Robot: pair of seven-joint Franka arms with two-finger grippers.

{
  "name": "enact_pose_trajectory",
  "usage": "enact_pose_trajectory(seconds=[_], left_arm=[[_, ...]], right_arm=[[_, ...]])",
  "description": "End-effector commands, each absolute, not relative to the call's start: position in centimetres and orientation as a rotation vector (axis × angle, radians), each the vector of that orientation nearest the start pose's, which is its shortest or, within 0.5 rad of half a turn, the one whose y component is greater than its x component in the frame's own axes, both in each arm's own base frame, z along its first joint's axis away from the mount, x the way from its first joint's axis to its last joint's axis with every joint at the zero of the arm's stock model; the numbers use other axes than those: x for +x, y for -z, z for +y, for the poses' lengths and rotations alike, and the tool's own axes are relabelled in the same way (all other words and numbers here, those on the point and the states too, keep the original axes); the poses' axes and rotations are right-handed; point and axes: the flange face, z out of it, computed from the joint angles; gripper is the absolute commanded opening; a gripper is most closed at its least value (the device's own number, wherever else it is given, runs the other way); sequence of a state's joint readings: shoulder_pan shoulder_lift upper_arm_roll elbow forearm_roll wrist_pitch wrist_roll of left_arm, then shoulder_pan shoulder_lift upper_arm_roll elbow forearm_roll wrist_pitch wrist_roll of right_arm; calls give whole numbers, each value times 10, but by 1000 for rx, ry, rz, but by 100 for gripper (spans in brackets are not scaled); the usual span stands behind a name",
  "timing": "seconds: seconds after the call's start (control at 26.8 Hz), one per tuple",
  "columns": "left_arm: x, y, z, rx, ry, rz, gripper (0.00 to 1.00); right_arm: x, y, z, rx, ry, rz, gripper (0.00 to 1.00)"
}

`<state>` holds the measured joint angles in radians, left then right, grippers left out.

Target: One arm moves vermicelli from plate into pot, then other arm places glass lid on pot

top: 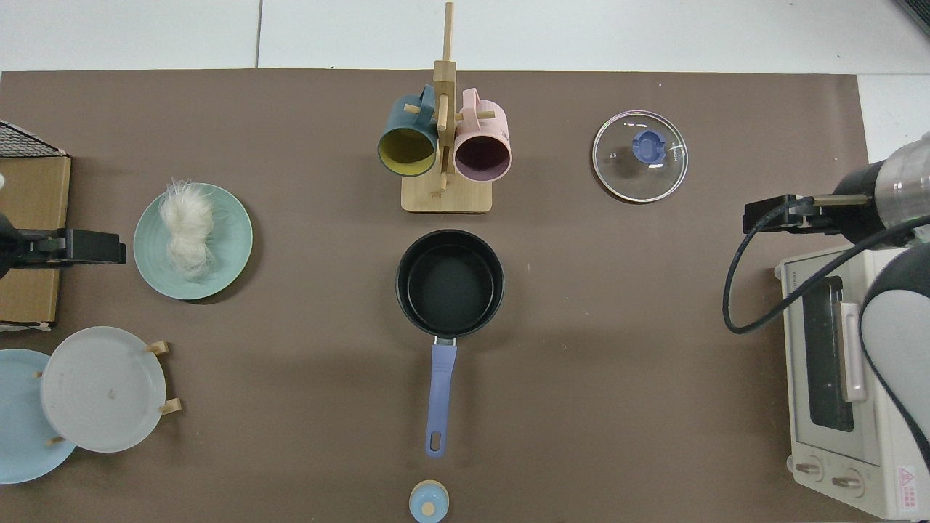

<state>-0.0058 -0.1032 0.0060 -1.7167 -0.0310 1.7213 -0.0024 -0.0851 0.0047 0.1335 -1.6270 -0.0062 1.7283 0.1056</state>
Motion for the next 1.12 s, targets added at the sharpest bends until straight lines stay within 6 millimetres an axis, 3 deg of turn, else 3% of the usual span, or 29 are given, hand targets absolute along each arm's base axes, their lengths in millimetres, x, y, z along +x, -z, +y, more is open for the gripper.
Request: enact_pose_trajectory(seconds=[0.0, 1.08], left_arm=[[536, -628, 0, -3153, 167, -12, 100], [542, -629, 8, -3141, 220, 49, 100]], right_arm=[[568, -613, 24, -3111, 156, 44, 100], [568, -612, 23, -3111, 151, 46, 100]])
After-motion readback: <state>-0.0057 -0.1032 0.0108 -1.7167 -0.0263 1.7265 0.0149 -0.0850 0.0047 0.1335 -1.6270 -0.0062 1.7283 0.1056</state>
